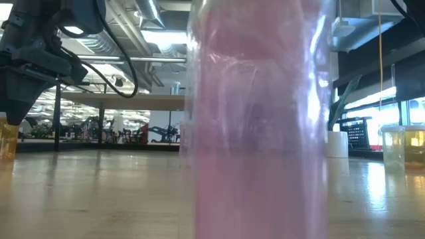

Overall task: Pick and place medicine bottles onto shelf by color
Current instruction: Put the top left orange pill bottle on the shelf

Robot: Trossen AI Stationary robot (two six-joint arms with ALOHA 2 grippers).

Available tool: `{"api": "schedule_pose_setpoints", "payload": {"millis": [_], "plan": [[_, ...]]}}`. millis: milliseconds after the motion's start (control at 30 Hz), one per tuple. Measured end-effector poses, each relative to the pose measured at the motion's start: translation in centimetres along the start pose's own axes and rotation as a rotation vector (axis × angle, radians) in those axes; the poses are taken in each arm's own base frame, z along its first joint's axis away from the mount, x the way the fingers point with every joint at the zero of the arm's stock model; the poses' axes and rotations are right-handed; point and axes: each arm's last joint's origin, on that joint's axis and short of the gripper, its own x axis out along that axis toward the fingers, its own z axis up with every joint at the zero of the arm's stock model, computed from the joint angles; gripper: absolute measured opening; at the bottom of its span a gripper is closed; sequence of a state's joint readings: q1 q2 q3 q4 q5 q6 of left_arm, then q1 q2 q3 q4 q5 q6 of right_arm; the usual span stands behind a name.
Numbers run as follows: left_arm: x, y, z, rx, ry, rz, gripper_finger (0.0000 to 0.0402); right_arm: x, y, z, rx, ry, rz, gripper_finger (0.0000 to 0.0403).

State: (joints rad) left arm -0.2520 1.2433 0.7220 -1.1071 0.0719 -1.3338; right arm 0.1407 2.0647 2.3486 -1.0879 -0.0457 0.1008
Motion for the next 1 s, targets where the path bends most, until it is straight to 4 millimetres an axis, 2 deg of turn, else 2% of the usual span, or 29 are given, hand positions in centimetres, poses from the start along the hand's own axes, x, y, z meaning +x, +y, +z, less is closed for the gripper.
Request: {"api": "schedule_pose_setpoints", "payload": {"millis": [200,733,1000], "plan": [[0.00,-0.02,0.00,-0.019,0.000,-0.002,0.0309,0.00,0.00,0.00,-0.001,0.000,0.000,0.0237],[0.02,0.01,0.00,-0.018,0.000,0.001,0.0217,0.00,0.00,0.00,-0.001,0.000,0.000,0.0237],[0.02,0.03,-0.01,0.005,0.000,0.002,0.0205,0.00,0.01,0.00,0.001,0.000,0.000,0.0237]]}}
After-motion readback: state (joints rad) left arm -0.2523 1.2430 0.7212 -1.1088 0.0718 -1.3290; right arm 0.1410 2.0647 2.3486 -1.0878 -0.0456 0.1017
